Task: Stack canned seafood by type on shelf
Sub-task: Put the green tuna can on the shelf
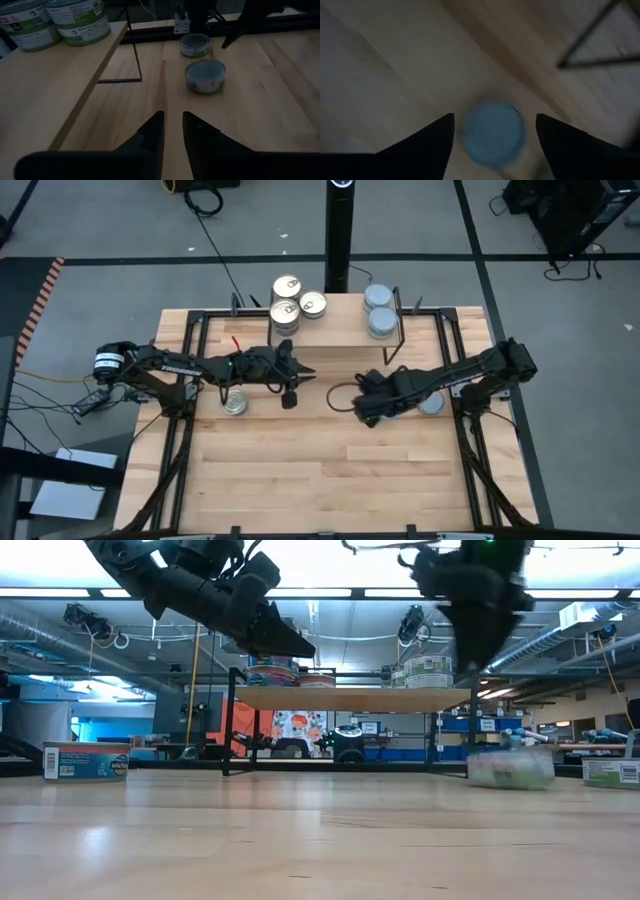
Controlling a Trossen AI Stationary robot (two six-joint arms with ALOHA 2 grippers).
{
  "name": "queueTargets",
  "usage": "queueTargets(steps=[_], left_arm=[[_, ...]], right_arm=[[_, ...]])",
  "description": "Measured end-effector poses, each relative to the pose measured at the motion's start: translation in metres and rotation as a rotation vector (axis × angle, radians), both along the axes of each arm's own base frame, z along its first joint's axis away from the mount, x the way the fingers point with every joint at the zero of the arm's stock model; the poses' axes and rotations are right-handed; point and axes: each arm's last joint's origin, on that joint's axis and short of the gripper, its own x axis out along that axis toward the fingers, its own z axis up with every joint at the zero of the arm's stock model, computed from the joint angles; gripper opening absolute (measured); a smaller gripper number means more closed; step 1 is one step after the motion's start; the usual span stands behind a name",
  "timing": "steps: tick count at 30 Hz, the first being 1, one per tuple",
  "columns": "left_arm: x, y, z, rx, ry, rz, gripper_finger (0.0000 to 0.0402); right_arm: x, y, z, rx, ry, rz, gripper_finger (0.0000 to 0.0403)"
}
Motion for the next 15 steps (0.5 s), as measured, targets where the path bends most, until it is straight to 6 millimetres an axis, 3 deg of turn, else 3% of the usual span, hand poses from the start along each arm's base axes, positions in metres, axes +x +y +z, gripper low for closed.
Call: queueTargets(steps=[6,11,15], left_arm=[[0.000,-0.001,-0.001,-0.005,0.015,-0.007,0.0073],[-0.001,-0.002,-0.003,-0.012,0.027,-0.011,0.0073],[0.000,-0.006,-0.003,-0.013,0.028,-0.024,0.0073]], right_arm=[[-0.021,0.004,-0.024,0.042,0.197,0.029,0.0285],[-0.034,-0.012,-0.047,0.110,0.308,0.033,0.0275],[-0.044,-0.026,-0.058,0.180,0.294,0.078,0.0252]])
